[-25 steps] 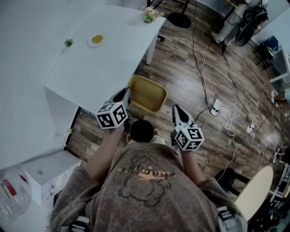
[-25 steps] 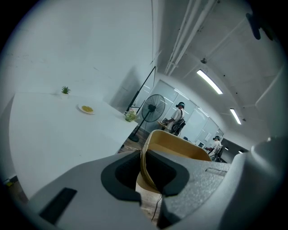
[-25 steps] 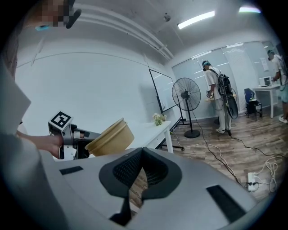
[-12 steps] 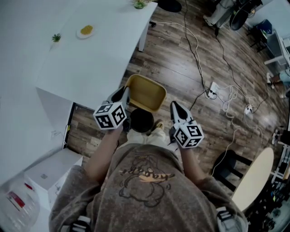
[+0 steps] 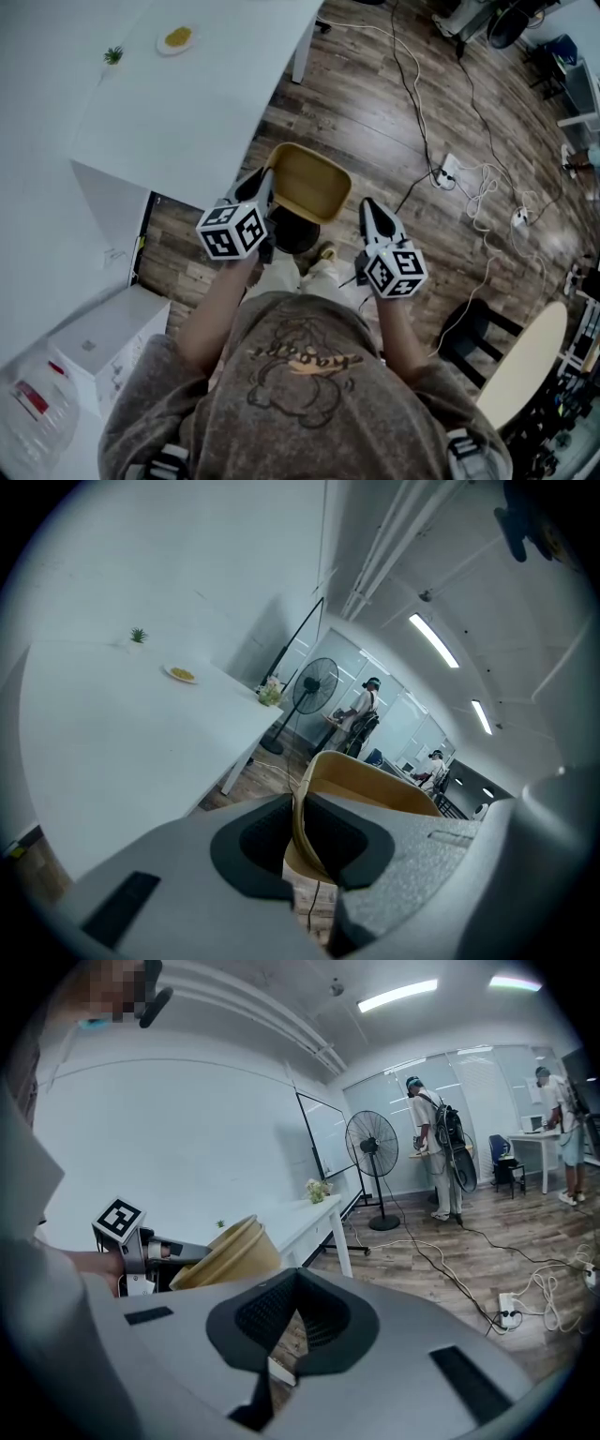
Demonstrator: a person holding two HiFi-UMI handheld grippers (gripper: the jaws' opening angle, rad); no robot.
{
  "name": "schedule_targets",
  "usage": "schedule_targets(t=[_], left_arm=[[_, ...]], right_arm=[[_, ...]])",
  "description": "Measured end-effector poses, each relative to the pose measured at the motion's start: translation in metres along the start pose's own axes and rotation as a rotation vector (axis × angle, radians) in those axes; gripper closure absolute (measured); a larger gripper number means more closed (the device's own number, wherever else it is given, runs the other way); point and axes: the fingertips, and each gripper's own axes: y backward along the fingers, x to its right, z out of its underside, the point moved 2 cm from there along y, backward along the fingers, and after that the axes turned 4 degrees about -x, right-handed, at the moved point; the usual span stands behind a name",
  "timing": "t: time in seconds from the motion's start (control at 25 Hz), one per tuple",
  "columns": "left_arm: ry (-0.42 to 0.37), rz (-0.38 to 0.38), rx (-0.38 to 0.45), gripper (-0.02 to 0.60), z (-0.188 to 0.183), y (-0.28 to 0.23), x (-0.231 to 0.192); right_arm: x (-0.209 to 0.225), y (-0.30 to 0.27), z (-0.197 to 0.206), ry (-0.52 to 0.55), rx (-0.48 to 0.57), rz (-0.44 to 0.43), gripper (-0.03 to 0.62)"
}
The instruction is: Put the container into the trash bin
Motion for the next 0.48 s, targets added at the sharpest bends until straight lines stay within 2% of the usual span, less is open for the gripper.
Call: schedule_targets(t=[0.48], left_arm=[[0.004, -0.067, -0.057, 0.541, 0.060, -0.027, -0.005]], right_arm=[[0.045, -0.007, 0.052, -0.018, -0.085, -0.030, 0.592]])
